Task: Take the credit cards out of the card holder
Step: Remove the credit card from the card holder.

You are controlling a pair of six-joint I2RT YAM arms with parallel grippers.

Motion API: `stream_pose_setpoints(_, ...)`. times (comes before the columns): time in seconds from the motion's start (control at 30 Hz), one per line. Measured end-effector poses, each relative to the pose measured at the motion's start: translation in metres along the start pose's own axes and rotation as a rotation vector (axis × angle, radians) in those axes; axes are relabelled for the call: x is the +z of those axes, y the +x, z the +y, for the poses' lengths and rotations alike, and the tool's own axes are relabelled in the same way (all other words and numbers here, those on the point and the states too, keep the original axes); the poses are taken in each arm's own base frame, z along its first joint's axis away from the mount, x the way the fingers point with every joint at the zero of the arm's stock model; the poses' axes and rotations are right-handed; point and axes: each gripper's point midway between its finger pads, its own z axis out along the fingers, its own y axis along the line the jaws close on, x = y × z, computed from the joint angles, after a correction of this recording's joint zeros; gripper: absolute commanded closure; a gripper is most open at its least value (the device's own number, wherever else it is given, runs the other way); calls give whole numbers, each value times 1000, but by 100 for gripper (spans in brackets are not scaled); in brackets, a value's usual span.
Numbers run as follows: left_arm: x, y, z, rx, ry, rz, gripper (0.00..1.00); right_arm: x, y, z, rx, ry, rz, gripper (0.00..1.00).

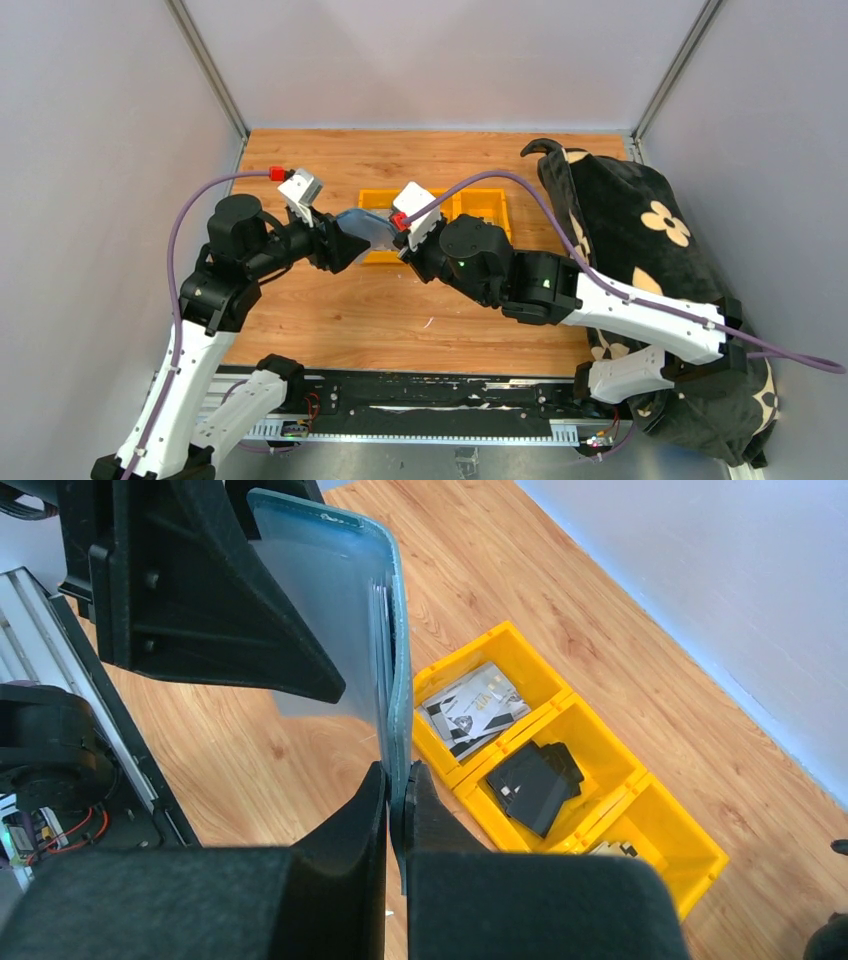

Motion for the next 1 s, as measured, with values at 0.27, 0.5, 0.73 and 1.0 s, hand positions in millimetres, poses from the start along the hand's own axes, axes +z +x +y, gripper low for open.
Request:
stream_pose_setpoints(0.27, -1, -4, -17, 5, 94, -14, 64, -6, -8, 5, 14, -45, -33, 100)
stream_pose_setpoints(0.5, 0, -3, -20, 6, 123, -5, 100, -5, -1, 13, 19, -84, -26, 100)
stream_pose_setpoints(0.73, -3, -1, -37, 27, 229, 26, 100, -18, -1, 12, 115, -218, -63, 98)
stream_pose_setpoints(1.0, -15, -5, -63, 65, 375, 56, 100, -44, -12, 22, 186, -423, -133, 86)
